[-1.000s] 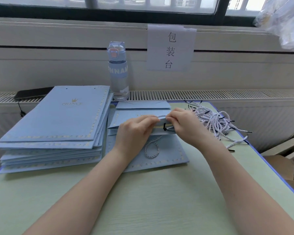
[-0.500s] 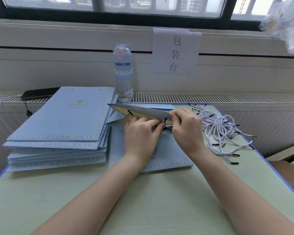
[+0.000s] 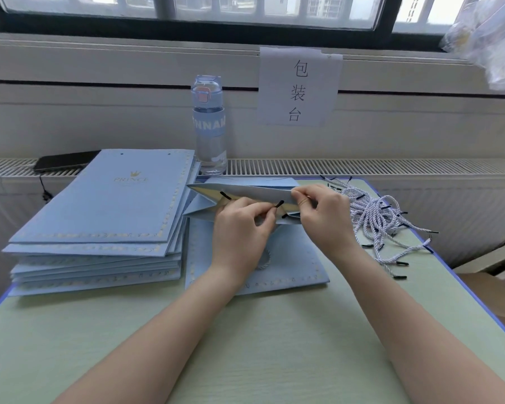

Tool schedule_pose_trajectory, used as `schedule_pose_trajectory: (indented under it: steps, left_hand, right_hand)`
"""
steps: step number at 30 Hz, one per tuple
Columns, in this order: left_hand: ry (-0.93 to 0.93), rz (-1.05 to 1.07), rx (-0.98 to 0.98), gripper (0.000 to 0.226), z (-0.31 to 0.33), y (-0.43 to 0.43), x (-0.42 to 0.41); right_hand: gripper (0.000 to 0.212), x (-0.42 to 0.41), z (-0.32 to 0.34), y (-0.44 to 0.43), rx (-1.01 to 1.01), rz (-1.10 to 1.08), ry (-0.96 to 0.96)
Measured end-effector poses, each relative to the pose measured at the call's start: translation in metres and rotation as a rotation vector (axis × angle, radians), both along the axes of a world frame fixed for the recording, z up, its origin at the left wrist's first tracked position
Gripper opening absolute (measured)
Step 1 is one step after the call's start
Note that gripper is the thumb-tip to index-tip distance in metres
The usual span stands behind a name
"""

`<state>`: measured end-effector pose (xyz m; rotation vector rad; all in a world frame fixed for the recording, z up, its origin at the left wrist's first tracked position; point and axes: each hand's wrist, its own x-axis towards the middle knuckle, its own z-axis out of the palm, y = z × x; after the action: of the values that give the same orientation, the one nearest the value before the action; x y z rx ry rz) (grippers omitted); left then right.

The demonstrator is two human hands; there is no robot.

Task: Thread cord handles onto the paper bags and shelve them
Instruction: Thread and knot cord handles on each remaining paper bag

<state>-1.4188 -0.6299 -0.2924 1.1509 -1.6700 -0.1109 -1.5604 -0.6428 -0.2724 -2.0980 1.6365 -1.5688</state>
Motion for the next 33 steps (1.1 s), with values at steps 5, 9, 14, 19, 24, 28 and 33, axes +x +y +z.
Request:
schedule_pose_trajectory:
  steps: [5, 9, 14, 19, 24, 28, 33]
  left_hand:
    - [-0.106, -0.033, -0.296, 0.017, -0.001, -0.006, 0.012]
    - [-0.323, 0.153, -0.469, 0.022, 0.005, -0.014, 0.021]
    - [-0.338, 0.098, -0.335, 0.014, 0.001, -0.02, 0.033]
    - [-0.351, 0.048, -0.376, 0.018, 0.001, -0.019, 0.035]
    - [-0.379, 0.048, -0.438, 0.016, -0.003, -0.022, 0.035]
    - [-0.371, 0.061, -0.45, 0.016, -0.006, -0.023, 0.034]
    - [-0.41, 0.04, -0.455, 0.022, -0.004, -0.024, 0.035]
  right_hand:
    - [0.012, -0.003, 0.004, 0.0, 0.025, 0.008, 0.003]
    - [0.015, -0.007, 0.006, 0.001, 0.113, 0.101, 0.021]
    - [0.013, -0.017, 0.01, 0.002, 0.343, 0.315, 0.039]
    - [0.02, -0.035, 0.014, 0.0, 0.517, 0.402, 0.021]
    - [0.022, -0.041, 0.012, -0.001, 0.512, 0.352, 0.145]
    - [0.017, -0.041, 0.009, -0.007, 0.388, 0.202, 0.237]
    - [0.018, -0.04, 0.009, -0.009, 0.247, 0.118, 0.219]
